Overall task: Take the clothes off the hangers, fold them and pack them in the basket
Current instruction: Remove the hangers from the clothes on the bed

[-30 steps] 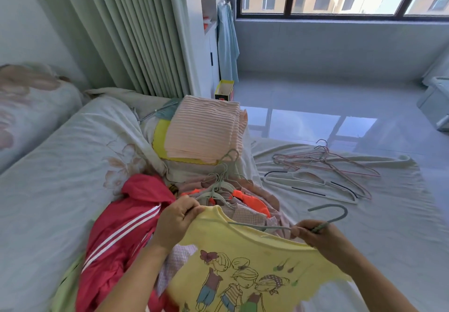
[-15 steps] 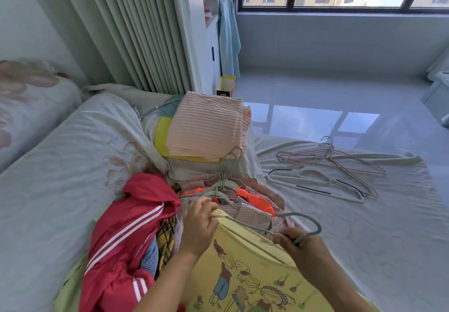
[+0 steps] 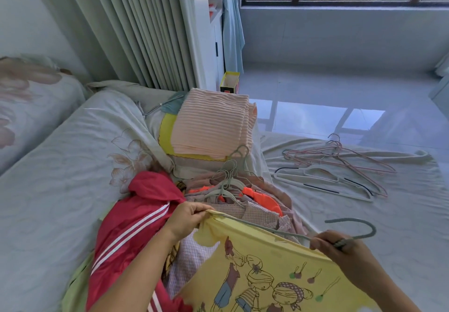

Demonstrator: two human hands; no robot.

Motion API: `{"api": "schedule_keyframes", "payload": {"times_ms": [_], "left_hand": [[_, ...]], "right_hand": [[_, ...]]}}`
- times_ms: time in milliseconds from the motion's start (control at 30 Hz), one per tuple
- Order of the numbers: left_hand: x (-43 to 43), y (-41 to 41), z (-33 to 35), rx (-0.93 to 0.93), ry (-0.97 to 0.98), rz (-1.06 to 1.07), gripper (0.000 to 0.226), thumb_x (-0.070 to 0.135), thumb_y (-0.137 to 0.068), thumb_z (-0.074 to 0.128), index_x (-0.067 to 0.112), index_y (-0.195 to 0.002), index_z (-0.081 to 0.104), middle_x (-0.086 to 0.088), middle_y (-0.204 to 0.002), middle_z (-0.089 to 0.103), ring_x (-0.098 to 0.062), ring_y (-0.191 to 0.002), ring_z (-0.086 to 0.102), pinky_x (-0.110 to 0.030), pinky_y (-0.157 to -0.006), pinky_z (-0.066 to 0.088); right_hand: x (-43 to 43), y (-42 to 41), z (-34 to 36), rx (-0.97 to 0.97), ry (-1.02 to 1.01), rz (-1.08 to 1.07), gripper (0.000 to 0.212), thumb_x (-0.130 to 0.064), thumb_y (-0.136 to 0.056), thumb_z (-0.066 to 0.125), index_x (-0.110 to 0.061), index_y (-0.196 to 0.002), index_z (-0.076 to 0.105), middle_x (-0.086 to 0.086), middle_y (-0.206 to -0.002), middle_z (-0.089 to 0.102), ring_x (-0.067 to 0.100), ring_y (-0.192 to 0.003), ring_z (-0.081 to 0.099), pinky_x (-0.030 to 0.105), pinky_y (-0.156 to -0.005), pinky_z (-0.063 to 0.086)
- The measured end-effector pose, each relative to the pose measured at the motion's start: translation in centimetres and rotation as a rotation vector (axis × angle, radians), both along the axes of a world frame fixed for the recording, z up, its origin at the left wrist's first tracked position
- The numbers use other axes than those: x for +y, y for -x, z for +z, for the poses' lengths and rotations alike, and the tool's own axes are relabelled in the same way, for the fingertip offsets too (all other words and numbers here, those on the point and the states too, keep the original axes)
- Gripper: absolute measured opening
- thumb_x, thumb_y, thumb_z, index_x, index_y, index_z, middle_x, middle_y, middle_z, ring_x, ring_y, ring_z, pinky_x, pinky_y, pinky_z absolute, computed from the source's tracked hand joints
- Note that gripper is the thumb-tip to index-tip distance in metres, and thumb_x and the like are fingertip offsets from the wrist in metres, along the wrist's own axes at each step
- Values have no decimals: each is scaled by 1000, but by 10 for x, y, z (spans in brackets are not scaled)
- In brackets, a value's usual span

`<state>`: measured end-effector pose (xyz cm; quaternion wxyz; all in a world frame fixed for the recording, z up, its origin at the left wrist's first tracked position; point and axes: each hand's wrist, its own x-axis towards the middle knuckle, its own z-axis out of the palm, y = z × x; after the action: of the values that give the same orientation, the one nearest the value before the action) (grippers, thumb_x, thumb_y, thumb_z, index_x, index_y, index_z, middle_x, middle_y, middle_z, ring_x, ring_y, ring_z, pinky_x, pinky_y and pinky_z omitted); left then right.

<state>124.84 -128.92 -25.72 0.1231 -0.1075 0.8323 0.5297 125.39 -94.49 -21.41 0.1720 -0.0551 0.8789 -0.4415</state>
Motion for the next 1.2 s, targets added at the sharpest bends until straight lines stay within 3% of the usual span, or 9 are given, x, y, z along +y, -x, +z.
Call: {"api": "schedule_keyframes", "payload": {"times_ms": [67,133,200,300,600,867,933,1000,1200], "left_hand": [[-1,-1,-3,-29,-166,83,17,0,-86,61,14,-86,71,3,-76,72,-8,-71,67,-18,-63,54],[1,-4,-8,-41,-305,201,14,1,-86,60,9,-86,71,-2,-75,72,-14,-69,66,-21,-62,54],[10,-9,-16,-47,-459,322,13,3,-88,56,5,-85,69,-6,-74,70,-15,-66,64,-21,-59,53],[25,-11,-26,-47,-533,402,12,8,-91,53,4,-89,65,-7,-78,68,-15,-69,62,-23,-62,53],[32,-6,-26,-6,-556,411,17,21,-94,50,16,-109,57,-1,-87,63,-14,-81,59,-30,-76,48],[6,1,-30,311,205,20,18,9,-95,49,21,-83,56,2,-81,54,-10,-75,53,-14,-68,40],[1,0,-27,279,149,-26,22,11,-96,47,25,-81,56,1,-82,56,-7,-76,53,-14,-70,40],[-1,-2,-24,223,11,-53,19,20,-93,46,28,-83,61,7,-81,59,-4,-79,55,-13,-71,41],[3,-11,-13,102,-260,-106,24,25,-89,46,19,-93,69,11,-81,67,-3,-77,59,-14,-71,45]], "right_hand": [[1,-1,6,-16,21,-30,54,-93,-50,45,-46,-69,66,-18,-72,66,3,-73,60,11,-58,42],[-1,0,7,-54,96,-92,22,-50,-77,66,-36,-61,69,-7,-64,65,5,-60,55,11,-53,37],[-3,1,1,-82,178,-140,33,-10,-85,63,-24,-56,70,-5,-54,62,0,-51,50,8,-48,33],[-7,1,-7,-135,182,-183,25,0,-87,57,-3,-65,68,-11,-40,52,-7,-42,47,4,-43,32],[-25,5,-8,-154,268,-198,19,-1,-87,57,4,-72,67,-12,-36,48,-8,-37,45,5,-41,32],[-25,6,-4,-98,207,-99,20,-5,-85,61,-6,-67,71,-12,-37,48,-3,-38,46,7,-42,32],[-23,8,-1,-128,232,-90,27,-36,-78,73,-14,-62,72,-9,-38,45,0,-37,40,8,-41,29],[-15,9,-4,-154,217,-90,64,-79,-48,68,-17,-64,73,-4,-42,38,2,-39,32,9,-41,25],[6,7,-9,-304,331,-192,87,-78,-26,77,-3,-68,71,0,-48,27,9,-42,22,16,-39,17]]}}
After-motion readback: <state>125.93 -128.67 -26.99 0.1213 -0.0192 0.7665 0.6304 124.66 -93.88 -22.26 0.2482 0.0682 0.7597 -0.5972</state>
